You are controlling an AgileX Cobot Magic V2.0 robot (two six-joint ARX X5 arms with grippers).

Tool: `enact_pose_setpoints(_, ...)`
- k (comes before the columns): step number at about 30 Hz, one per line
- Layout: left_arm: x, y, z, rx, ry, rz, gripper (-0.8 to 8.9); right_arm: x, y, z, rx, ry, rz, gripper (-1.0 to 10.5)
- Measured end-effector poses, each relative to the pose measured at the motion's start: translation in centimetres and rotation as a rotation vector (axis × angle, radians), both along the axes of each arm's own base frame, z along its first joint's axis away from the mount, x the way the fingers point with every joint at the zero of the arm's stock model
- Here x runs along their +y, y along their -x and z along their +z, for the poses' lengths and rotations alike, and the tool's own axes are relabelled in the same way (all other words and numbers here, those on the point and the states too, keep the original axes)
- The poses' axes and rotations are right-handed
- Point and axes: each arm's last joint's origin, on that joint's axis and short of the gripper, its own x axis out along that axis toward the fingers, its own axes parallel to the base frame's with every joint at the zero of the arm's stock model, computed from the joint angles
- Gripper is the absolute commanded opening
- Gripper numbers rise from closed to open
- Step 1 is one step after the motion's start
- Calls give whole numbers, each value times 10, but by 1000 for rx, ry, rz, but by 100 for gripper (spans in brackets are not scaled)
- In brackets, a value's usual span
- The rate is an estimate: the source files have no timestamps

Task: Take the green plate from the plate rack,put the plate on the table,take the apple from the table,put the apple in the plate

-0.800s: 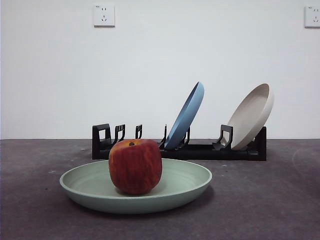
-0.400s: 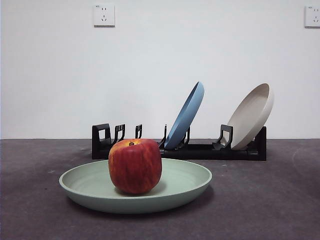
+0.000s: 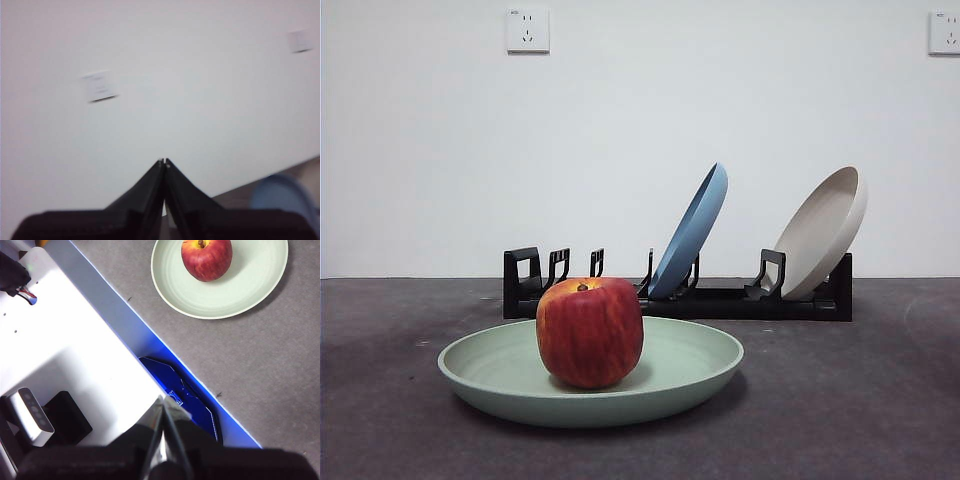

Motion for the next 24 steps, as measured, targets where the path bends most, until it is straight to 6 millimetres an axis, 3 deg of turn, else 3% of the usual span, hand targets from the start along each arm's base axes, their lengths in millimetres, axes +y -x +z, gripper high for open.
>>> enact_pose_setpoints(7, 11, 5, -86, 90, 36, 148, -3, 0, 0, 0, 0, 0, 0, 1)
enact_pose_setpoints(13, 15, 5, -141, 160, 103, 183, -3, 0, 0, 0, 0, 0, 0, 1)
enact_pose_setpoints(18, 16, 0, -175, 234, 136, 192, -3, 0, 0, 0, 0, 0, 0, 1)
enact_pose_setpoints(24, 16, -1, -191, 301, 159, 196, -3, 0, 0, 0, 0, 0, 0, 1)
